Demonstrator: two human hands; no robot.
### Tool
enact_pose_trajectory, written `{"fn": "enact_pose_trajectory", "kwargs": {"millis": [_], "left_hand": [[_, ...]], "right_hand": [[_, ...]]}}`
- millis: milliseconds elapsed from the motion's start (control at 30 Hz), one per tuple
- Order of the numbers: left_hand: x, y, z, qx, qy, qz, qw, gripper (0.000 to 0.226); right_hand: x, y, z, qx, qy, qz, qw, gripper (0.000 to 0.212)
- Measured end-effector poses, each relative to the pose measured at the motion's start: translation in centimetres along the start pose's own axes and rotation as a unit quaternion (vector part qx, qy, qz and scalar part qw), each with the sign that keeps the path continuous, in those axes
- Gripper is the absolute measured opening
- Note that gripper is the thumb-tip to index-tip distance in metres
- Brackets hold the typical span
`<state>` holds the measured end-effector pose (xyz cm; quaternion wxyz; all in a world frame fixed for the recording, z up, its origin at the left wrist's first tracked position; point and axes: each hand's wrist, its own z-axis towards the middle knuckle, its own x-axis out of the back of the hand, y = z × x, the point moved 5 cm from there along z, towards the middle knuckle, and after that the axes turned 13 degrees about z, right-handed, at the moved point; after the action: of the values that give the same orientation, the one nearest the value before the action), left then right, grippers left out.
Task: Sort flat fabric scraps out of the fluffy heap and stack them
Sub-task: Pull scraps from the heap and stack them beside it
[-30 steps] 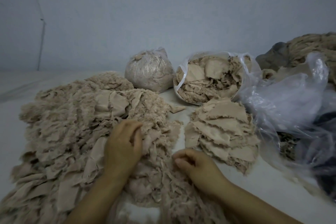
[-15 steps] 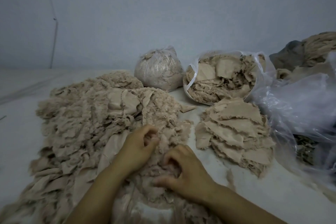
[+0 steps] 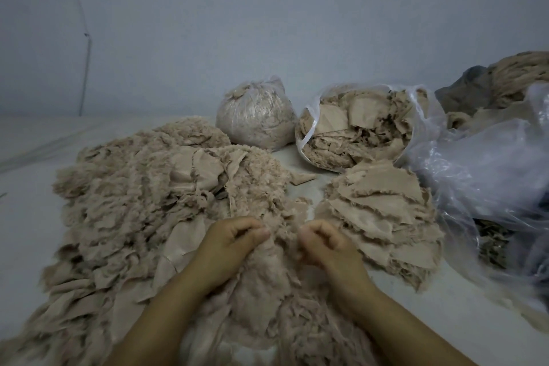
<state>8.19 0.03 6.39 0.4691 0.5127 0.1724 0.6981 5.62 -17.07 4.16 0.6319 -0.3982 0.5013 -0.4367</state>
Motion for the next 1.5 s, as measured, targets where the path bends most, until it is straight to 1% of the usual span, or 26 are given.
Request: {"fn": "enact_pose_trajectory", "kwargs": {"millis": [67,100,167,233,300,367,400,467,500,533,567,633,667,733,833,967,1033,1100,1133,1167,1200,1267,1333,1400,1433,1500], "left_hand": [[-0.6,0.7,-0.1,-0.022,0.002,-0.01,1.0,0.017],[-0.9,0.9,-0.1,-0.026,0.002,-0.007,1.0,0.018],[-0.8,0.5,0.0,-0.016,0.01,-0.002,1.0,0.024],[-0.4,-0.4,0.3,0.007,0.018,0.029,0.999,0.035],[-0.2,-1.0,0.5,0.02,0.024,0.078,0.996,0.036],[-0.4,-1.0,0.5,0.016,0.038,0.116,0.992,0.036],[-0.5,-0.8,0.5,0.013,0.046,0.12,0.992,0.035],[-1.1,-0.4,0.3,0.004,0.044,0.103,0.994,0.032],[-1.4,-0.2,0.2,-0.003,0.036,0.106,0.994,0.03],[-1.5,-0.1,0.0,-0.006,0.03,0.127,0.991,0.03],[-1.5,-0.1,0.1,-0.002,0.03,0.155,0.987,0.032],[-1.1,-0.7,0.3,0.023,0.04,0.195,0.98,0.033],[-0.8,-0.9,0.3,0.034,0.05,0.2,0.978,0.032],[-0.6,-1.3,0.5,0.049,0.066,0.206,0.975,0.032],[-0.8,-1.4,0.5,0.059,0.07,0.224,0.97,0.035],[-0.7,-1.5,0.7,0.065,0.085,0.222,0.969,0.036],[-0.9,-1.3,0.6,0.05,0.056,0.15,0.986,0.034],[-1.6,-1.1,0.2,0.046,-0.029,0.077,0.996,0.019],[-1.9,-1.1,-0.1,0.04,-0.064,0.08,0.994,0.018],[-2.0,-1.2,-0.1,0.027,-0.084,0.107,0.99,0.022],[-2.0,-1.4,0.0,0.011,-0.087,0.148,0.985,0.027],[-1.5,-1.4,0.3,-0.009,-0.064,0.223,0.973,0.035],[-1.2,-1.2,0.4,-0.018,-0.039,0.234,0.971,0.038],[-1.0,-1.1,0.3,-0.03,-0.015,0.249,0.968,0.043],[-1.1,-1.1,0.3,-0.035,-0.007,0.266,0.963,0.041],[-1.3,-1.3,0.3,-0.041,0.002,0.295,0.954,0.026]], "right_hand": [[-1.6,0.9,-0.5,-0.015,-0.072,-0.101,0.992,0.022],[-2.1,1.1,-0.6,0.003,-0.08,-0.135,0.988,0.021],[-2.3,0.6,-0.4,0.045,-0.052,-0.117,0.991,0.018],[-1.5,0.1,-0.2,0.059,-0.005,-0.042,0.997,0.025],[-0.9,0.1,-0.1,0.04,0.021,0.032,0.998,0.022],[-1.3,0.5,-0.4,0.005,0.009,0.066,0.998,0.022],[-1.6,0.6,-0.4,-0.011,-0.005,0.056,0.998,0.024],[-2.1,0.7,-0.5,-0.021,-0.031,-0.002,0.999,0.034],[-2.2,0.6,-0.5,-0.015,-0.038,-0.035,0.999,0.035],[-2.2,0.5,-0.4,-0.001,-0.035,-0.066,0.997,0.03],[-2.1,0.3,-0.3,0.011,-0.026,-0.083,0.996,0.024],[-1.7,0.2,-0.1,0.023,-0.001,-0.084,0.996,0.032],[-1.3,0.2,-0.1,0.025,0.014,-0.074,0.997,0.034],[-0.8,0.0,-0.2,0.031,0.043,-0.048,0.997,0.03],[-0.1,0.0,-0.2,0.056,0.088,-0.036,0.994,0.028],[0.0,0.0,-0.3,0.059,0.12,0.0,0.991,0.021],[0.2,0.0,-0.2,0.05,0.134,0.016,0.99,0.026],[0.5,-0.1,-0.1,0.053,0.152,0.015,0.987,0.03],[0.6,-0.2,0.0,0.059,0.157,0.01,0.986,0.029],[0.6,-0.2,0.0,0.062,0.159,0.006,0.985,0.028],[0.5,-0.2,0.0,0.061,0.158,0.006,0.985,0.028],[0.3,0.0,0.1,0.045,0.148,0.022,0.988,0.029],[0.5,0.2,0.0,0.013,0.133,0.054,0.989,0.029],[0.7,0.4,0.0,-0.028,0.111,0.086,0.99,0.023],[0.7,0.4,0.0,-0.048,0.096,0.101,0.989,0.021],[0.5,0.5,0.0,-0.091,0.069,0.136,0.984,0.021]]}}
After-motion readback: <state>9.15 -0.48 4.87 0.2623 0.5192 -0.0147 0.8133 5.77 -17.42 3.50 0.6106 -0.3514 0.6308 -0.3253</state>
